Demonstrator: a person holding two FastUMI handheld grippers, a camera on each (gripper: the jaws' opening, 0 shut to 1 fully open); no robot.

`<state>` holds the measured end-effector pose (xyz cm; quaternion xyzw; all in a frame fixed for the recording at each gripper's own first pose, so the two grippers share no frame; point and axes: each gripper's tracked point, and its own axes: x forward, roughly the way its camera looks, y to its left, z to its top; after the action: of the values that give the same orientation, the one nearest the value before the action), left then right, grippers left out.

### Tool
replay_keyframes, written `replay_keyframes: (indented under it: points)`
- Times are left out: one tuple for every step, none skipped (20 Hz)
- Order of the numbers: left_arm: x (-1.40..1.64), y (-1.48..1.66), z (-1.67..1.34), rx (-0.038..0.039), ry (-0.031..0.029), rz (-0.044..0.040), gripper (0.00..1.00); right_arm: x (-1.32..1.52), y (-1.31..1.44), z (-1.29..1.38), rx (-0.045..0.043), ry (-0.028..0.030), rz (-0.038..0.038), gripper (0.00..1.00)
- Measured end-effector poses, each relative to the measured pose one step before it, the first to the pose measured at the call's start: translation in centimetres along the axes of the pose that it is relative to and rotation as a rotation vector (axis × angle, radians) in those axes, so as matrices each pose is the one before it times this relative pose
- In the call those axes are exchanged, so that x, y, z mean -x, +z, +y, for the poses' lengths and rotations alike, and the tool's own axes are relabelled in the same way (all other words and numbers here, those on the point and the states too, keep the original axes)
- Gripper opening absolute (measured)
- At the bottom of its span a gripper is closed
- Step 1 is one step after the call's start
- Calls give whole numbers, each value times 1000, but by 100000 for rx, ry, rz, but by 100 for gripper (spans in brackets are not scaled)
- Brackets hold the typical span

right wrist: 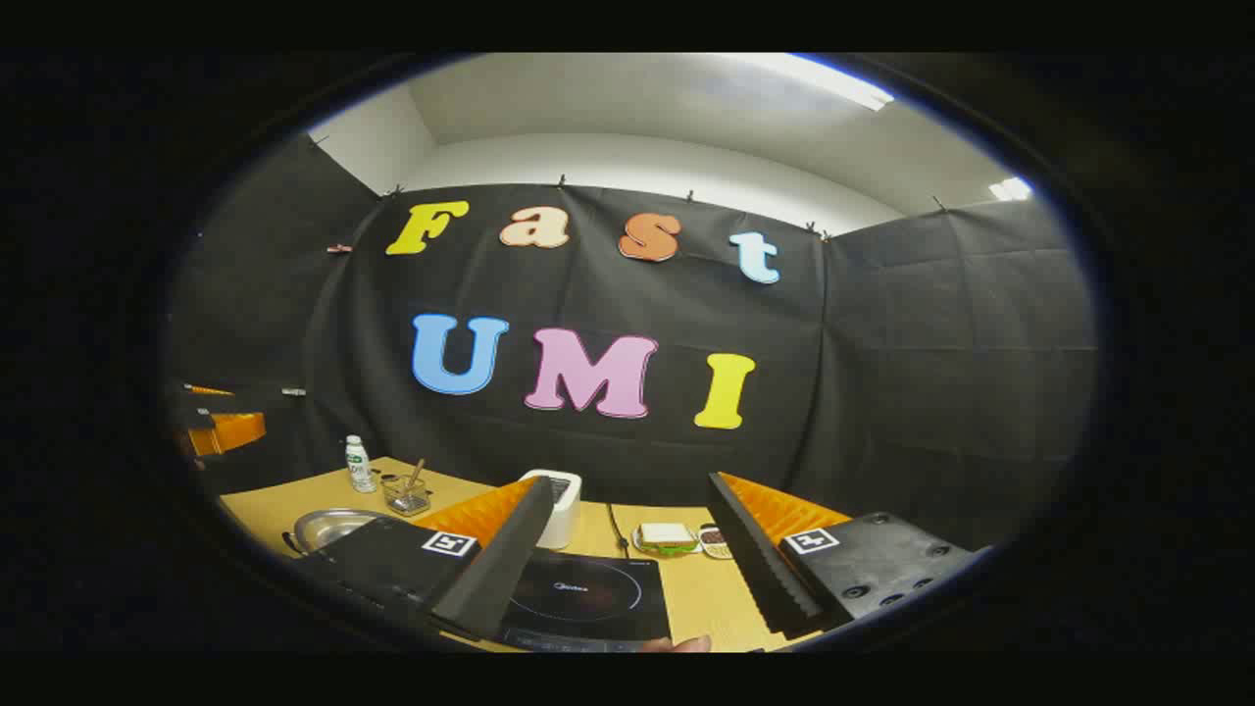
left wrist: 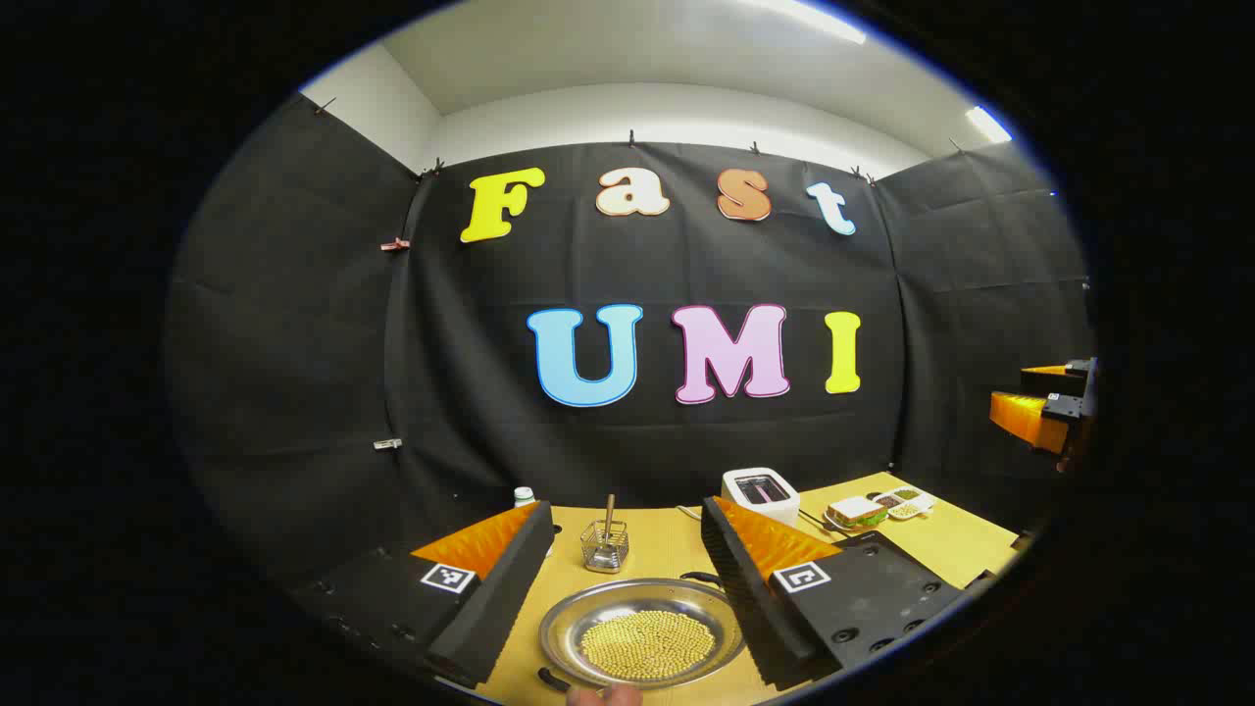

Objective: First push the handle of the pot to place it horizontally, then grasp the pot with both hands and set it on the induction cooktop.

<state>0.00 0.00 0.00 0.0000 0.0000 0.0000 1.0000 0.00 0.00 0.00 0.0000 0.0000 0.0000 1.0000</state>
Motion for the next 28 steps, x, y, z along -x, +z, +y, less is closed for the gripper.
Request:
replay_keyframes:
  points:
    - [-102,98,-50,48,185,126,95,-79,-90,-20,-512,106,335,98]
    - [-10,-85,129,46,191,43,95,-59,8,46,-286,192,-10,98]
    - [41,76,65,-38,281,28,95,-60,54,-35,89,58,-183,96]
    - [27,-35,-25,-51,131,34,95,-58,41,-54,259,89,-216,96]
    - [-29,-119,25,32,255,81,95,-73,-23,-40,464,175,-92,98]
    - [-65,-64,-9,85,6,195,95,-10,-93,66,202,154,65,98]
    - [15,-64,35,91,22,64,95,-15,-26,2,53,70,96,98]
    - [-19,12,7,-66,53,113,95,66,15,8,120,-6,-28,98]
    - [5,-69,-137,-117,-29,-13,95,-67,27,33,162,27,-160,98]
    - [57,113,6,-187,-184,-121,95,-15,16,21,126,87,-143,98]
    - [-9,-4,49,-314,-230,-192,95,-59,10,137,-153,253,-121,98]
    - [37,110,39,-345,-62,-92,95,31,63,123,-146,63,-27,98]
    - [42,-190,68,-111,-44,70,95,-32,85,56,-78,6,-143,98]
    - [2,-3,37,197,-38,97,95,45,-3,-20,105,-82,-148,98]
    - [54,71,84,386,-127,-81,95,0,38,33,266,-137,-231,98]
    - [-1,27,-2,209,-156,-2,95,-7,-58,47,224,-50,10,98]
    - [25,-90,99,-64,43,-13,95,25,-42,19,94,34,181,98]
    - [-12,90,50,-120,-157,-139,95,50,-52,144,19,17,95,98]
    - [10,-42,34,-181,-258,-260,95,8,41,71,107,-24,-41,98]
    - [37,71,64,-148,-244,-223,95,-35,-3,26,266,-71,-206,98]
    - [125,5,-104,-157,-787,36,94,-2,-30,44,642,-99,-65,98]
    - [59,97,1,-400,-176,-290,89,88,51,30,738,22,-91,98]
    - [246,417,460,24,628,-1194,70,-30,24,-35,545,-129,-177,98]
    - [102,392,-66,937,-1429,-845,50,38,35,14,79,-32,-87,98]
    - [108,5,-565,1108,-2278,-368,30,32,-41,56,-264,-113,81,98]
    - [125,56,-308,172,-1753,74,10,64,30,68,-323,-23,-106,98]
    - [90,-36,-433,-527,-2080,730,6,54,42,0,1,-7,-36,98]
    - [80,-600,-225,-1221,-1387,1988,5,81,1,40,190,170,-100,98]
